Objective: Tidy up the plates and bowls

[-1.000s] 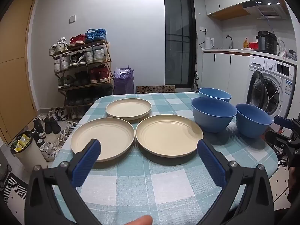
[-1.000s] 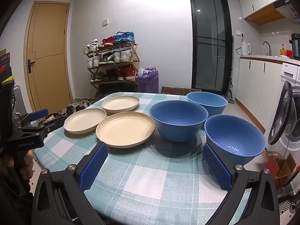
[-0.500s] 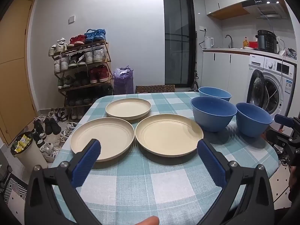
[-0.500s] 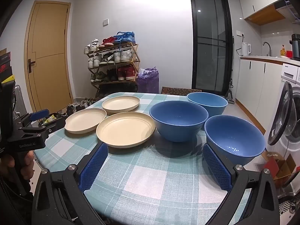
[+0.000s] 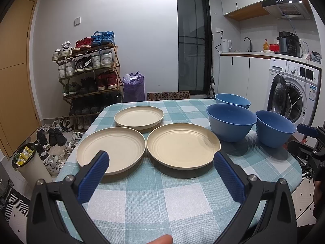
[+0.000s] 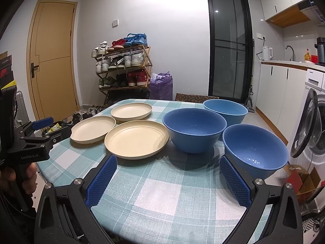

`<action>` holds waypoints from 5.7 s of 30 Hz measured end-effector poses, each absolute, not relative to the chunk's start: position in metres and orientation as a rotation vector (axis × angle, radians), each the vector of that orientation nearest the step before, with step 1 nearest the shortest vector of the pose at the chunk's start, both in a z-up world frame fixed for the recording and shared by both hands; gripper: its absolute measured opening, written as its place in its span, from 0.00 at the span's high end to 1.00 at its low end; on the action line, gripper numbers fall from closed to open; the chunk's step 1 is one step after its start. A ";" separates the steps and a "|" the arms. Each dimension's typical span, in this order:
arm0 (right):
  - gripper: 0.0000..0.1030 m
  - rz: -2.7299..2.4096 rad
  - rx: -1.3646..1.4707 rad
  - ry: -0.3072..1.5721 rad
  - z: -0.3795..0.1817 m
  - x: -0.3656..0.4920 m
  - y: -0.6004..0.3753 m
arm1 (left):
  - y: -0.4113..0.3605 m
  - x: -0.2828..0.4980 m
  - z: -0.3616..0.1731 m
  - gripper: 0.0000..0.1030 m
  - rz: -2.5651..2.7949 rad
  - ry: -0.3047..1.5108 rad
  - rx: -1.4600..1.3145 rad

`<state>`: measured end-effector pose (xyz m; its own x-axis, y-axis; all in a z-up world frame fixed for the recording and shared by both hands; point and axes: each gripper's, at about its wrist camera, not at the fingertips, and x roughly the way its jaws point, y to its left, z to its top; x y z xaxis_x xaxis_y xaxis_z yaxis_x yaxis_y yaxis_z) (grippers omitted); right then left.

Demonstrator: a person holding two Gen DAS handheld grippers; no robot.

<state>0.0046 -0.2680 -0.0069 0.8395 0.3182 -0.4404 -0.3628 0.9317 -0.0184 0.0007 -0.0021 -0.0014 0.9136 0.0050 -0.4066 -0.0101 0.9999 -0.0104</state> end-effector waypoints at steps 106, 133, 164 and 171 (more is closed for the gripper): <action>0.00 0.380 -0.164 0.461 0.039 0.056 -0.260 | 0.034 0.045 0.008 0.00 0.083 0.461 -0.031; 0.00 0.461 -0.257 0.553 0.047 0.143 -0.185 | 0.079 0.112 0.017 0.00 0.123 0.499 -0.020; 0.00 0.519 -0.244 0.618 0.087 0.262 -0.102 | 0.139 0.198 0.040 0.00 0.174 0.534 -0.052; 0.00 0.517 -0.242 0.639 0.089 0.282 -0.083 | 0.157 0.215 0.048 0.00 0.191 0.532 -0.054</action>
<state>0.2825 -0.0826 0.0890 0.6826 0.3828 -0.6225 -0.5285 0.8469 -0.0587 0.2153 0.1568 0.0476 0.8442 0.1674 -0.5091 -0.1953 0.9807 -0.0013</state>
